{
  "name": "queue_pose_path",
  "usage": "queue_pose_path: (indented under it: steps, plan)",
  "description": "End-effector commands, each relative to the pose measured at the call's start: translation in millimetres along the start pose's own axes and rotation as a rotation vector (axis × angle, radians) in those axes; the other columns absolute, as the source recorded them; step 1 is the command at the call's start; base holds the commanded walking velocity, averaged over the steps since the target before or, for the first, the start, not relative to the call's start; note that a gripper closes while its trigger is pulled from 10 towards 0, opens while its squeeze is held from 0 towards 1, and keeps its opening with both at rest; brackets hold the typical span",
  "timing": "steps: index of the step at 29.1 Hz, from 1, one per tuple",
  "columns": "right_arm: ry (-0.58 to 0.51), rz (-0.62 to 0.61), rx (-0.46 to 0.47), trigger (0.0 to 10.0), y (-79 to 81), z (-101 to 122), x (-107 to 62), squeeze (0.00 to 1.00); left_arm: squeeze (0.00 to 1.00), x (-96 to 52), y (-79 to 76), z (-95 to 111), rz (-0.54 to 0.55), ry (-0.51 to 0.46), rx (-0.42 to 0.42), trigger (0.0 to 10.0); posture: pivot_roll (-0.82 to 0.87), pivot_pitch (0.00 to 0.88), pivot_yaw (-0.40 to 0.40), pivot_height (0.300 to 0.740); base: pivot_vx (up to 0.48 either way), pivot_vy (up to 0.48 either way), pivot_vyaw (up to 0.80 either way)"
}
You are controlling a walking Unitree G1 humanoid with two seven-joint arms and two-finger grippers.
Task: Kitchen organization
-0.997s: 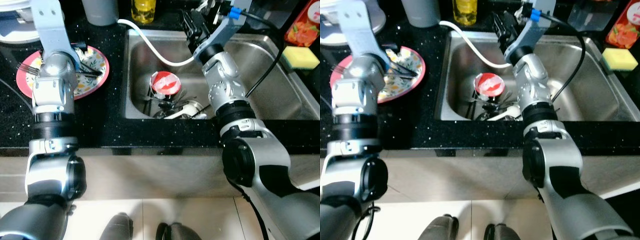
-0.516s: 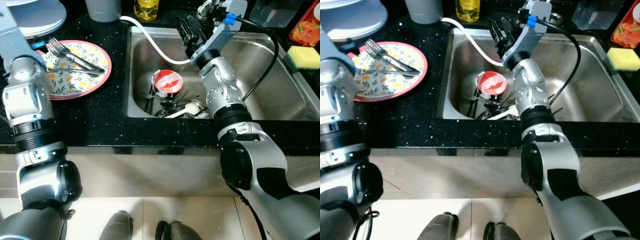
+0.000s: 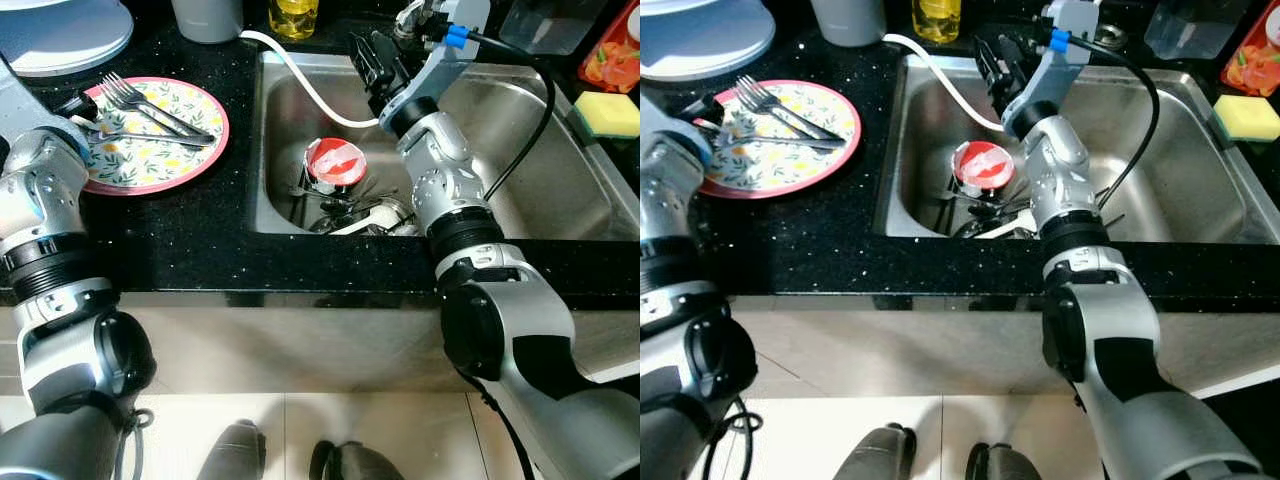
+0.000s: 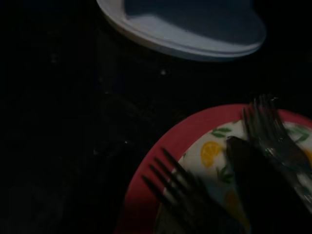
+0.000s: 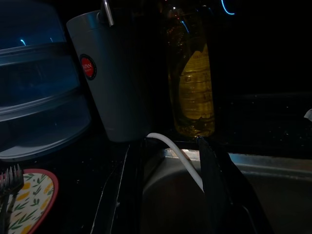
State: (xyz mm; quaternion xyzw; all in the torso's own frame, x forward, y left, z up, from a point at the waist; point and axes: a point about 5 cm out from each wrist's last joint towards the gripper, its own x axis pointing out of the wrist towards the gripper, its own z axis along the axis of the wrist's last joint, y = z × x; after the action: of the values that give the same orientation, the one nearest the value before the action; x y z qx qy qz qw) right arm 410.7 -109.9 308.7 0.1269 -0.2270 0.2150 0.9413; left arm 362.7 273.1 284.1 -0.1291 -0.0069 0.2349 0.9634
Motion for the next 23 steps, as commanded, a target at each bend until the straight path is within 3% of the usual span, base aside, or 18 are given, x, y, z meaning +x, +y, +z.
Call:
queue_pose_path:
  steps: [1,8,18,19,20,21,22,23]
  plan:
    - [0.010,-0.006,0.006,10.0,-0.5,-3,-1.8,0.00,0.00,-2.2,4.1,0,0.053,-0.041,0.110,0.0,0.34,0.187,-0.053,0.740,0.000,0.000,0.00]
    - [0.014,0.000,0.014,10.0,2.3,-5,-0.6,0.00,0.00,-6.4,4.9,-4,0.093,-0.052,0.191,0.0,0.35,0.185,-0.059,0.740,0.000,0.000,0.00]
    - [0.014,0.002,0.018,10.0,3.5,-4,0.6,0.00,0.00,-9.1,5.3,-6,0.074,-0.031,0.138,0.0,0.35,0.178,-0.060,0.740,0.000,0.000,0.00]
    - [0.013,0.002,0.018,10.0,3.3,-4,0.6,0.00,0.00,-10.9,1.5,2,0.050,-0.082,0.145,0.0,0.35,0.177,-0.059,0.740,0.000,0.000,0.00]
    - [0.011,0.000,0.017,10.0,2.8,-4,0.5,0.00,0.00,-16.4,-9.2,18,-0.013,-0.185,0.137,7.7,0.35,0.175,-0.059,0.740,0.000,0.000,0.00]
    - [0.010,-0.001,0.016,10.0,2.5,-4,0.3,0.00,0.00,-22.2,-20.0,31,-0.076,-0.261,0.127,7.7,0.35,0.173,-0.059,0.740,0.000,0.000,0.00]
    - [0.009,-0.001,0.016,10.0,2.3,-3,0.2,0.00,0.00,-29.8,-32.9,43,-0.157,-0.331,0.091,10.0,0.35,0.173,-0.059,0.740,0.000,0.000,0.00]
    - [0.008,-0.002,0.016,10.0,2.5,-3,0.2,0.00,0.00,-36.5,-43.4,53,-0.223,-0.371,0.055,10.0,0.35,0.171,-0.057,0.740,0.000,0.000,0.00]
